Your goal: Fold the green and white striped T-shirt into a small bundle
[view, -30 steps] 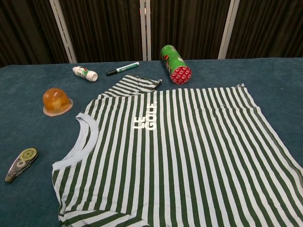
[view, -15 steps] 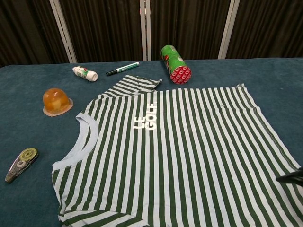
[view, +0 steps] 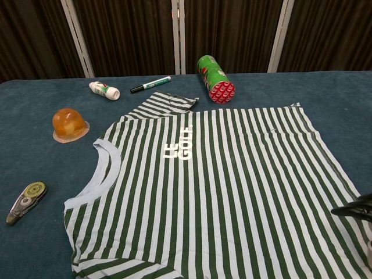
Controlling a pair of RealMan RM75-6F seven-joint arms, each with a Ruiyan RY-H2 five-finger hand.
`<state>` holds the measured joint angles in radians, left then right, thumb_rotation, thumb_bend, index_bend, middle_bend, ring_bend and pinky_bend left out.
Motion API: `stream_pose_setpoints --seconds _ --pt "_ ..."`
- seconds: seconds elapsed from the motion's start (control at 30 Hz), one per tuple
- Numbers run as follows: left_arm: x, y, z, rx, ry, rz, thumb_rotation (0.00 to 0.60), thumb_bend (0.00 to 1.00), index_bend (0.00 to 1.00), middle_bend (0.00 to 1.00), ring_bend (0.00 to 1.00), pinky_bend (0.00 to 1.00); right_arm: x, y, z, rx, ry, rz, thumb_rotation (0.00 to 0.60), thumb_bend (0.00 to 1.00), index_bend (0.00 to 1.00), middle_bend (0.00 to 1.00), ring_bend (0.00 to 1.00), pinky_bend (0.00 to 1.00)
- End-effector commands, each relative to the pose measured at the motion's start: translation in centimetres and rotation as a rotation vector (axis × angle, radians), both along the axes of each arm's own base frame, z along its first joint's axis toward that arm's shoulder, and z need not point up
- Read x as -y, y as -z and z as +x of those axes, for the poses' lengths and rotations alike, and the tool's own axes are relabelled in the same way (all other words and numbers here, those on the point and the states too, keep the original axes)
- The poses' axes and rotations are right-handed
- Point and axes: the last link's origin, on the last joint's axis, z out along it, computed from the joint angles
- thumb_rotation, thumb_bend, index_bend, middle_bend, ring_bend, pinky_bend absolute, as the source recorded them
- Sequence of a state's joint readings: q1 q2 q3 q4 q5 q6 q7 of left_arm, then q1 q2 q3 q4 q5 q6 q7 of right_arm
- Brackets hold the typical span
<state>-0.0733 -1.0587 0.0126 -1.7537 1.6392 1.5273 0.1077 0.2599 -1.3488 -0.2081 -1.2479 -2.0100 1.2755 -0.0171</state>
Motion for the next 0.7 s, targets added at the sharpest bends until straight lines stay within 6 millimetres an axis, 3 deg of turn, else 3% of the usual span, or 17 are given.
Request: stream_pose_setpoints --seconds 0.03,0.7 --pt "0.00 -0.02 -0.01 0.003 -0.001 -0.001 0.600 0.00 0.00 0.00 0.00 0.00 -0.02 0.08 -0.17 -0.014 -0.008 0.001 0.600 0.13 0.43 0.00 0.00 0.00" --pt "-0.12 0.01 -0.08 0.000 -0.006 0.000 0.600 0.00 0.00 0.00 0.00 0.00 0.37 0.75 -0.87 -0.072 -0.053 -0.022 0.600 0.14 0.43 0.00 0.00 0.00"
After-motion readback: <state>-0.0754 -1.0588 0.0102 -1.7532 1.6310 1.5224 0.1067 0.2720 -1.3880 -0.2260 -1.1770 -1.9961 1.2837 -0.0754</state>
